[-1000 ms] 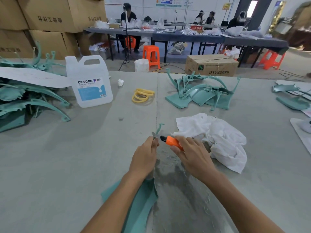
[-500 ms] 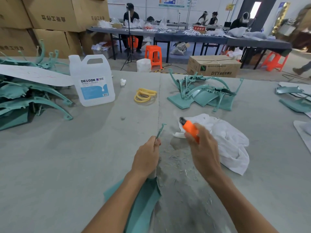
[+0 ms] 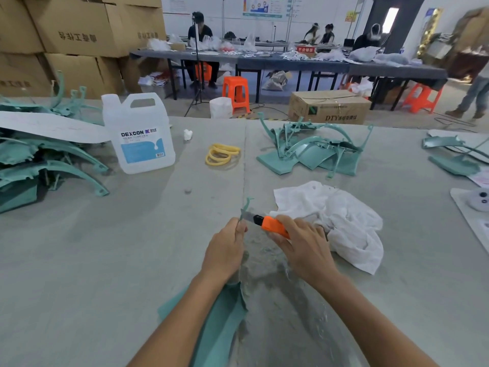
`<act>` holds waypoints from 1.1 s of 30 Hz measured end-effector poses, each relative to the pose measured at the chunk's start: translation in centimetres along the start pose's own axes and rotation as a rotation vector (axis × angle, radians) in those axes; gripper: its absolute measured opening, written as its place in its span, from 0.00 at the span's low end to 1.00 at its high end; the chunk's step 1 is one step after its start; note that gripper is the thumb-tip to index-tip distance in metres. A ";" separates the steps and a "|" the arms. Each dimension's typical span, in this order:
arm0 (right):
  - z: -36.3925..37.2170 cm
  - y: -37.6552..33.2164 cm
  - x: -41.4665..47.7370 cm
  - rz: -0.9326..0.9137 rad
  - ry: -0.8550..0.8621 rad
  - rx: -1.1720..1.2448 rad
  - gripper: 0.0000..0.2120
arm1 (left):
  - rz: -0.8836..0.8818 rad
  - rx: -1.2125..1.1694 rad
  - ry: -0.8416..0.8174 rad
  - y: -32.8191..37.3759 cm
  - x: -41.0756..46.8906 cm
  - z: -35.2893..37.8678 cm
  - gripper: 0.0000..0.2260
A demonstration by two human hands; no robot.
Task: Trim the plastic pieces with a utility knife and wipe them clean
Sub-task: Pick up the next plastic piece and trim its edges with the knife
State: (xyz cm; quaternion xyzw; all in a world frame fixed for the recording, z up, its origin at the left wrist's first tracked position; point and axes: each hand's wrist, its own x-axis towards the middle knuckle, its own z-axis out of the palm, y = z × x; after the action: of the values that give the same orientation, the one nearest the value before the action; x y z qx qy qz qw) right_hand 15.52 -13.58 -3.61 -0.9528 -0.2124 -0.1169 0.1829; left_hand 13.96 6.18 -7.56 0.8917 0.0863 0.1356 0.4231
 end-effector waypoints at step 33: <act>-2.5 -1.9 -6.2 -0.150 -0.362 0.043 0.16 | 0.074 0.416 -0.169 -0.9 -13.6 -6.6 0.38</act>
State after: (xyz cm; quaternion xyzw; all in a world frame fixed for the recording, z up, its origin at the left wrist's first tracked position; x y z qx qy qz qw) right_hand 8.83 -15.21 -2.61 -0.9356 -0.3148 0.0477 0.1528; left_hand -1.03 7.93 -6.59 0.9705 0.0441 0.0552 0.2307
